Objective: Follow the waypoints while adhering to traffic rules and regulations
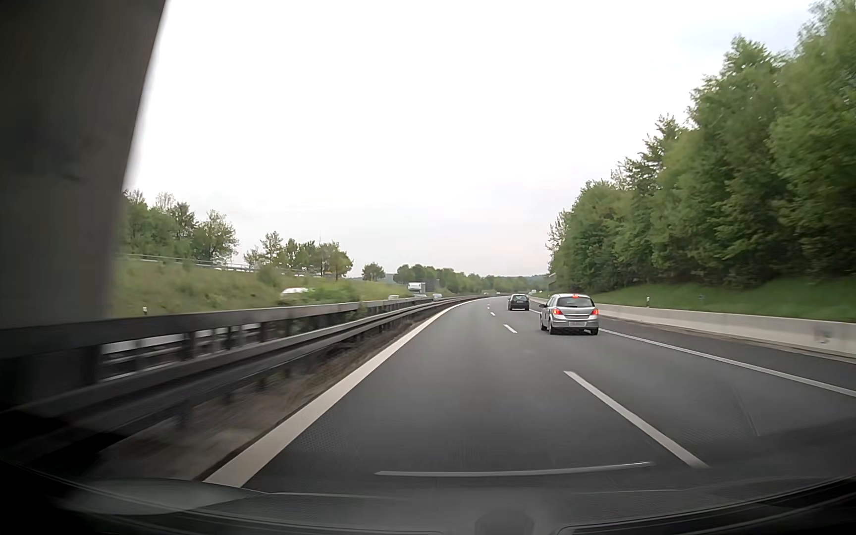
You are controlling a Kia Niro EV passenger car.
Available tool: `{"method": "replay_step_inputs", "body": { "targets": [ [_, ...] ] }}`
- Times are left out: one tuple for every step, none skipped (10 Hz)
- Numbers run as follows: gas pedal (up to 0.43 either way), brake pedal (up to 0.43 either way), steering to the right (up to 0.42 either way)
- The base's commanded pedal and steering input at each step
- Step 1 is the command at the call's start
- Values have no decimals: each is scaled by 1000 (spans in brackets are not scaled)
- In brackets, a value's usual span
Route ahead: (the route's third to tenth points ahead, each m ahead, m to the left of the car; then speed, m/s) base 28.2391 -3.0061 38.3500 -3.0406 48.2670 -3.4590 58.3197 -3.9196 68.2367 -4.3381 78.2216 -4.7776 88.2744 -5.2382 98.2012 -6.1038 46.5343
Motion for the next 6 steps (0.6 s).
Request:
{"method": "replay_step_inputs", "body": {
  "targets": [
    [480,0,9],
    [480,0,8],
    [480,0,8],
    [480,0,8],
    [480,0,8],
    [480,0,8]
  ]
}}
